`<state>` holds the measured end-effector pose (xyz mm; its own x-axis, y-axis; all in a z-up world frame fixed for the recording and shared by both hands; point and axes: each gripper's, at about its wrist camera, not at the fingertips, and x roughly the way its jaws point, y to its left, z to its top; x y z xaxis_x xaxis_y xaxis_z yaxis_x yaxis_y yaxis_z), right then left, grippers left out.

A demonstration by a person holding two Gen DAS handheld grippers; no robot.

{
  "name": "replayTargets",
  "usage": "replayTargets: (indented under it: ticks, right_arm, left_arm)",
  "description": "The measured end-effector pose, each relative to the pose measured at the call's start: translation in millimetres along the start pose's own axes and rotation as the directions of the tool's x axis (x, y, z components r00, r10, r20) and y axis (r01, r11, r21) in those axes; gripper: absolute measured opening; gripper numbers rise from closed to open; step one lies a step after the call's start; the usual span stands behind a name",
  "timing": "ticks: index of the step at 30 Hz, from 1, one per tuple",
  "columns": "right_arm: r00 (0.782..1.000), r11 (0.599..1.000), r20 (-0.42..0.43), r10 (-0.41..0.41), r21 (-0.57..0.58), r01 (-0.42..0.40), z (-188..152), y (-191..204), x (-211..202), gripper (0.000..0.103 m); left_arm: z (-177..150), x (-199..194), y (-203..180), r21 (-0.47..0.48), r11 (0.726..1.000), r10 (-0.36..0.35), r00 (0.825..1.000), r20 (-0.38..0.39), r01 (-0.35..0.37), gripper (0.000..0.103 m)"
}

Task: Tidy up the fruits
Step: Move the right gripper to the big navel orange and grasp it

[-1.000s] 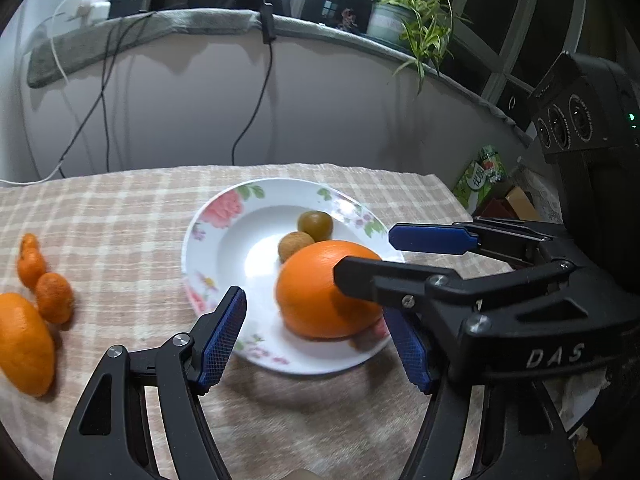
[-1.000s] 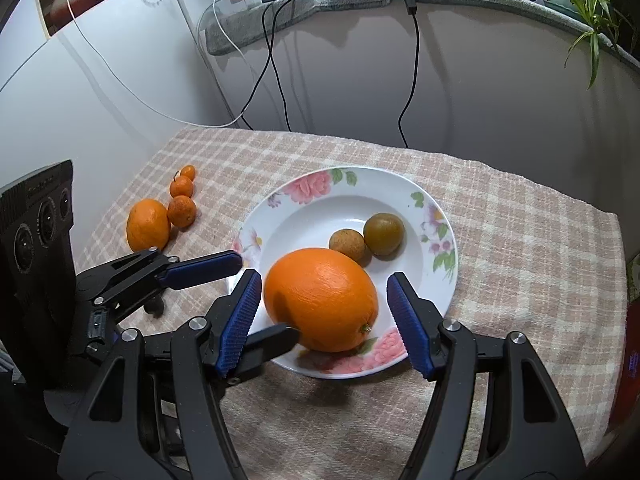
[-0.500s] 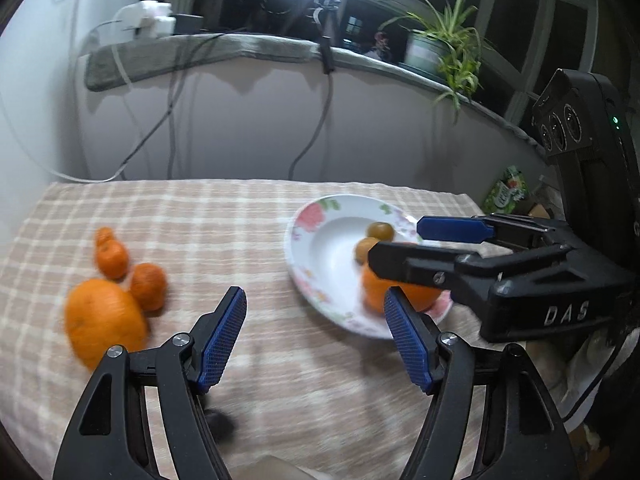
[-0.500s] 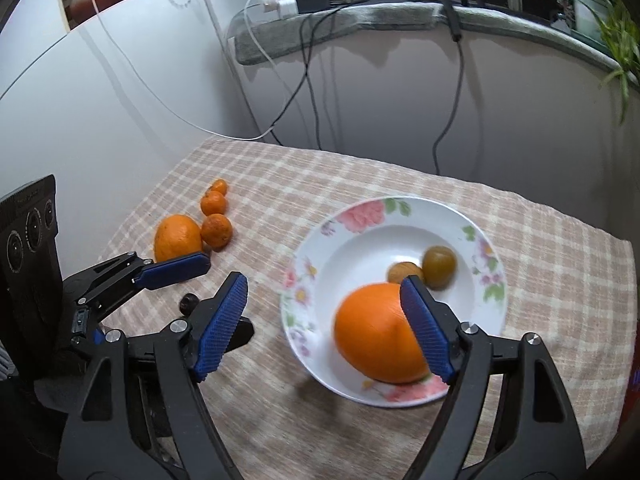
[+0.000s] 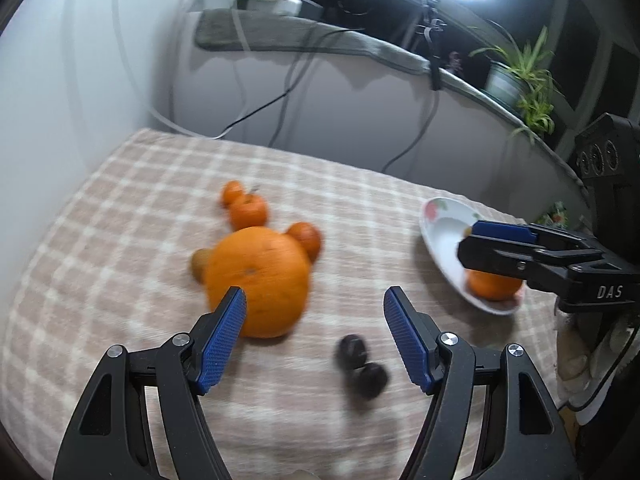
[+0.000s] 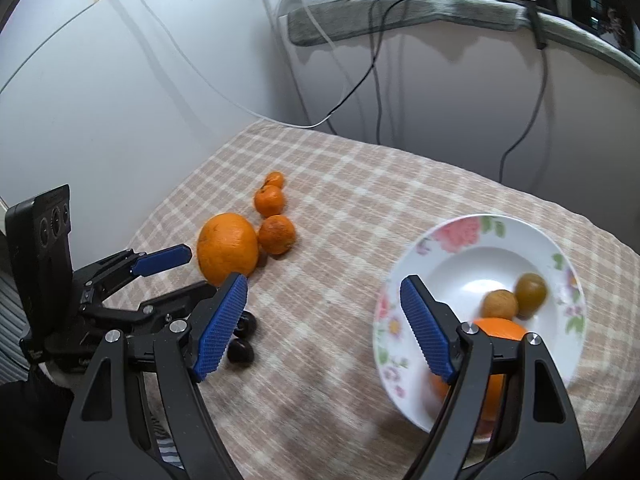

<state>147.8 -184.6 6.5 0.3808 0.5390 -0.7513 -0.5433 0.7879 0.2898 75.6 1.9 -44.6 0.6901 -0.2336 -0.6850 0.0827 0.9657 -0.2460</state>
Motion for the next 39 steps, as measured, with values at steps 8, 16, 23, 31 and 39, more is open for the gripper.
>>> replayTargets:
  ticks: [8, 16, 23, 31, 39]
  right_arm:
    - [0.997, 0.998, -0.048, 0.068, -0.011, -0.068, 6, 25, 32, 0.082]
    - [0.982, 0.988, -0.11, 0.156, 0.019, -0.154, 13, 47, 69, 0.082]
    - [0.97, 0.978, -0.133, 0.206, 0.073, -0.197, 16, 55, 92, 0.082]
    - [0.958, 0.969, -0.158, 0.24, 0.101, -0.226, 20, 61, 110, 0.082]
    - [0.95, 0.969, -0.194, 0.243, 0.101, -0.228, 18, 67, 122, 0.066]
  left_arm:
    - [-5, 1, 27, -0.027, 0.999, 0.022, 1.0, -0.01, -0.023, 0.071]
    - [-6, 15, 36, -0.048, 0.999, -0.025, 0.999, -0.044, 0.023, 0.071]
    - [-5, 24, 38, -0.056, 0.998, -0.041, 0.998, -0.057, 0.038, 0.071]
    - [-3, 36, 43, -0.057, 0.998, -0.046, 0.996, -0.077, 0.041, 0.071]
    - [-4, 38, 42, -0.058, 0.998, -0.023, 0.998, -0.06, 0.019, 0.07]
